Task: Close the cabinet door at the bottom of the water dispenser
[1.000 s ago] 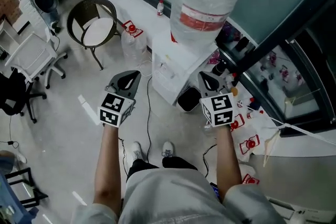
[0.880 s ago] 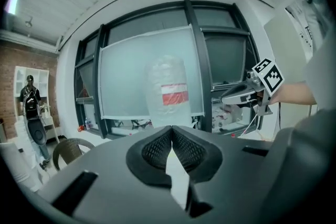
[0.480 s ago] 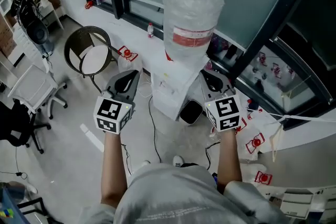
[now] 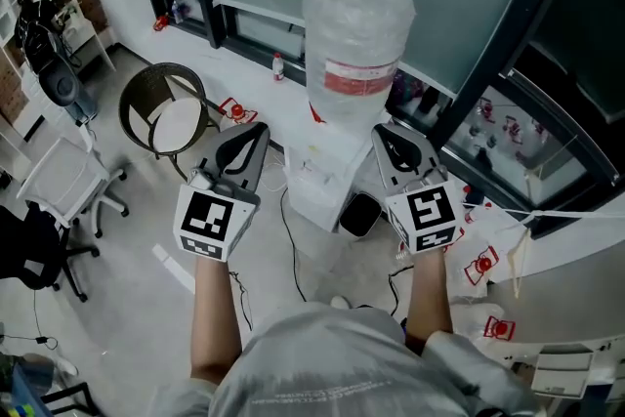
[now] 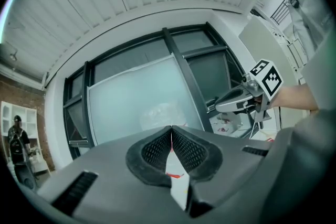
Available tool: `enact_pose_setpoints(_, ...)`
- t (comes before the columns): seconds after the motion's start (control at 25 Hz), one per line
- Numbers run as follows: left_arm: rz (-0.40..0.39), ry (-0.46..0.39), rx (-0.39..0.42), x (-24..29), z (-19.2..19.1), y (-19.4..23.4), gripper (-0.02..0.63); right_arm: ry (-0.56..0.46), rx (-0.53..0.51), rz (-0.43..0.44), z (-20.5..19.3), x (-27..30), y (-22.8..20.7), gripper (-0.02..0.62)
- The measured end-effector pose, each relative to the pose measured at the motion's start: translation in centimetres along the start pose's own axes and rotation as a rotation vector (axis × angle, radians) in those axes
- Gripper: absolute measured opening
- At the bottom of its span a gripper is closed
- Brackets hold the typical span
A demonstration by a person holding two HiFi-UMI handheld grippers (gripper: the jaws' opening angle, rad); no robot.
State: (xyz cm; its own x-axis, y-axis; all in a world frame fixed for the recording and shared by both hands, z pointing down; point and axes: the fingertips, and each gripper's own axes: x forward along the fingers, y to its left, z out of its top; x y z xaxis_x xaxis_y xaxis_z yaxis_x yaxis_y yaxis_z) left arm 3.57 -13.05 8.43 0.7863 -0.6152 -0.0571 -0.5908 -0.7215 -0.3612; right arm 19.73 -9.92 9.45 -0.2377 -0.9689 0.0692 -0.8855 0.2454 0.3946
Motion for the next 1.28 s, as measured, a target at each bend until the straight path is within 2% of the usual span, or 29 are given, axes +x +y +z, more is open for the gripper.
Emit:
enact_pose_setpoints(0.16, -0.007, -0.025, -0.003, -0.2, 0.6, -0.2, 0.020, 0.005, -0.010, 0.006, 0.1, 0.2, 0.5, 0.028)
enact_pose_setpoints(0.4, -0.023, -0.011, 0.010, 0.4, 0.0, -0.3, 0.020, 0.015, -0.012, -0.012, -0.6, 0.5, 0.3, 0.028)
enact_pose_setpoints(0.76, -0.028, -0.004, 0.022, 0.8, -0.3, -0.4, 0.021, 0.034, -0.002, 0.013, -1.7, 1.2, 0.5, 0.028)
enact_pose_setpoints(1.28, -0.016, 0.038, -0.029, 0.5, -2.8, -0.7, 0.021, 0.070, -0.009, 0.005, -3.4, 0.9, 0.5, 0.028)
